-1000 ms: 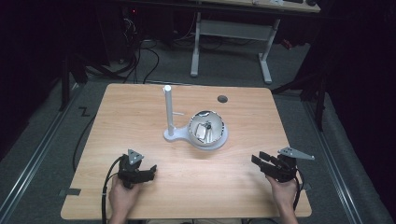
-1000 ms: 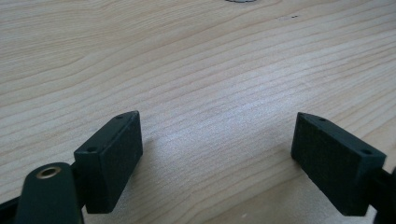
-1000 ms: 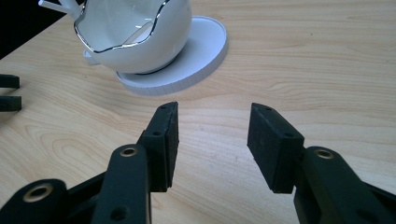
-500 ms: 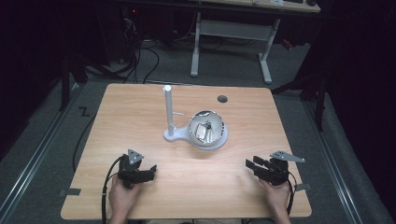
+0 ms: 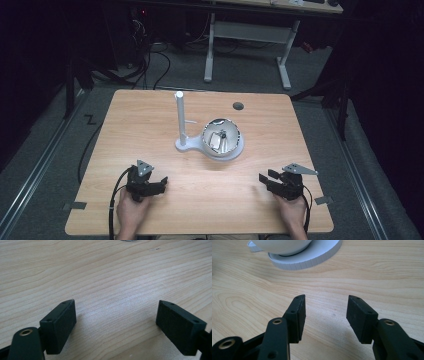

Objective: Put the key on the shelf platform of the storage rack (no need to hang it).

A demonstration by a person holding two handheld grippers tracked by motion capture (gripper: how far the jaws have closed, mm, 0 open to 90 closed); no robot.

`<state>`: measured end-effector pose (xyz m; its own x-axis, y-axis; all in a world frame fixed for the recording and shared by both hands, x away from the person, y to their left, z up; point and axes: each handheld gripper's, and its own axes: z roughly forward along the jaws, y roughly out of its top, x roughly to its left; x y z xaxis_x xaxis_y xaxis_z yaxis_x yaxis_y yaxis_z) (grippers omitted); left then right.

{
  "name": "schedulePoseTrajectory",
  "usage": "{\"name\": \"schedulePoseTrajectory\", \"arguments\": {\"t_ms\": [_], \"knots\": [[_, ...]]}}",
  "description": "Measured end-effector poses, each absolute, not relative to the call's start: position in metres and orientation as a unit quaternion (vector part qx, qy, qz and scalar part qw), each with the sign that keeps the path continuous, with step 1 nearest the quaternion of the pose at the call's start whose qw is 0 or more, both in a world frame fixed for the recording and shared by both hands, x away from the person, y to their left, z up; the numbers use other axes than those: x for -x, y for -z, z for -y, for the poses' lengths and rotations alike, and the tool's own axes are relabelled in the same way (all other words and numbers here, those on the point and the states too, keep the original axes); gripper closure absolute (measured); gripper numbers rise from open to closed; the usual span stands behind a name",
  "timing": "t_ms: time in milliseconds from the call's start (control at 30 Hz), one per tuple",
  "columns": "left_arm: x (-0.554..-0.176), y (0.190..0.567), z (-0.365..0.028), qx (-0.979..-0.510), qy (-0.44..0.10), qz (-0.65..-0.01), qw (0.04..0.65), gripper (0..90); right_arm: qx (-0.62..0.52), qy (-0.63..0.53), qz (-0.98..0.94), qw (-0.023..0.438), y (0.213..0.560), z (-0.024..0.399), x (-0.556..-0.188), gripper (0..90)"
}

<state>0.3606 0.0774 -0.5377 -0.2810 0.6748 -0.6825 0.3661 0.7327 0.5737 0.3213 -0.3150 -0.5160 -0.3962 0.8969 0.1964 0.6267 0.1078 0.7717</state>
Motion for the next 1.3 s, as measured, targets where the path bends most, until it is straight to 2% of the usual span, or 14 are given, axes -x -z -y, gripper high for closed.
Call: {"name": "schedulePoseTrajectory", "arguments": {"t_ms": [833,967,1000,1300], "knots": [[-0.361,0.538,-0.077,-0.329,-0.154,-0.787,0.499,16.8,-0.508,-0.361,-0.759,0.189,0.531,0.302,-0.323,45.4],[-0.361,0.538,-0.077,-0.327,-0.153,-0.788,0.499,16.8,-0.500,-0.347,-0.766,0.205,0.531,0.297,-0.322,44.8],[-0.361,0.538,-0.077,-0.328,-0.153,-0.788,0.499,16.8,-0.490,-0.330,-0.775,0.223,0.531,0.292,-0.321,43.9],[-0.361,0.538,-0.077,-0.328,-0.153,-0.787,0.499,16.8,-0.492,-0.330,-0.774,0.223,0.531,0.292,-0.321,43.3]]}}
